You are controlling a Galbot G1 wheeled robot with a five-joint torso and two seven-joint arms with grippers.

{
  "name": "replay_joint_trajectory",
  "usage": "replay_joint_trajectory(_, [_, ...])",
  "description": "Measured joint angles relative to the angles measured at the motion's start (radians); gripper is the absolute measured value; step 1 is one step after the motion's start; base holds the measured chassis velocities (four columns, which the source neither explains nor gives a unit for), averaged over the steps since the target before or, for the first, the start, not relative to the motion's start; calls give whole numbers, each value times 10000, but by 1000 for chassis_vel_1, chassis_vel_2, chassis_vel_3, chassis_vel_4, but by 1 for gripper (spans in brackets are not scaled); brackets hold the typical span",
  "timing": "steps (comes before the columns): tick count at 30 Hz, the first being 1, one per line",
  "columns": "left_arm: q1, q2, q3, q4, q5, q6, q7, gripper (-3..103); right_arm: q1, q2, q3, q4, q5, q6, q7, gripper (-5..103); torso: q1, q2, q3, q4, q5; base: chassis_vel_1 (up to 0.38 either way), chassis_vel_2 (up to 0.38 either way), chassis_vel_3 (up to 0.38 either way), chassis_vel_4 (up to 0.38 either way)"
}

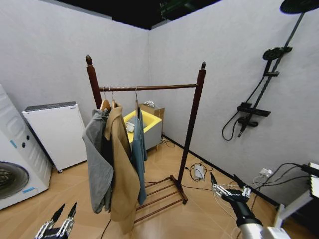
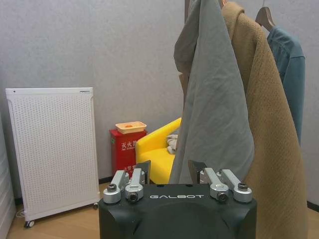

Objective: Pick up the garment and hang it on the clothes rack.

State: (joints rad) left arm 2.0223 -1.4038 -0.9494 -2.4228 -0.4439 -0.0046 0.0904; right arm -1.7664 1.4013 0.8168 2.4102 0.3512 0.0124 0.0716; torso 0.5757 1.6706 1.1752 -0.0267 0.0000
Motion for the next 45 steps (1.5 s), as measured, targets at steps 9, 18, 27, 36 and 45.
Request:
replay_joint_trajectory(9, [0, 0, 0, 1, 0, 0, 0, 46, 14, -7, -10, -6, 9, -18, 6, 100, 0, 0, 0, 0, 0, 0, 0, 0, 0])
replay_joint_trajectory(18, [0, 0, 0, 0, 0, 0, -1, 46, 23, -13, -16, -13, 18, -32, 13, 100, 0, 0, 0, -2, 1, -50, -55, -54, -52])
replay_joint_trajectory(27, [0, 0, 0, 0, 0, 0, -1, 46, 27, -18, -21, -14, 18, -40, 20, 100, 0, 0, 0, 1, 0, -88, -94, -88, -92])
replay_joint_trajectory(36, [0, 0, 0, 0, 0, 0, -1, 46, 28, -18, -22, -14, 19, -42, 26, 100, 0, 0, 0, -1, 1, -130, -126, -126, -135])
replay_joint_trajectory(45, [0, 0, 0, 0, 0, 0, -1, 46, 29, -19, -23, -15, 20, -43, 27, 100, 0, 0, 0, -1, 0, -126, -128, -120, -126])
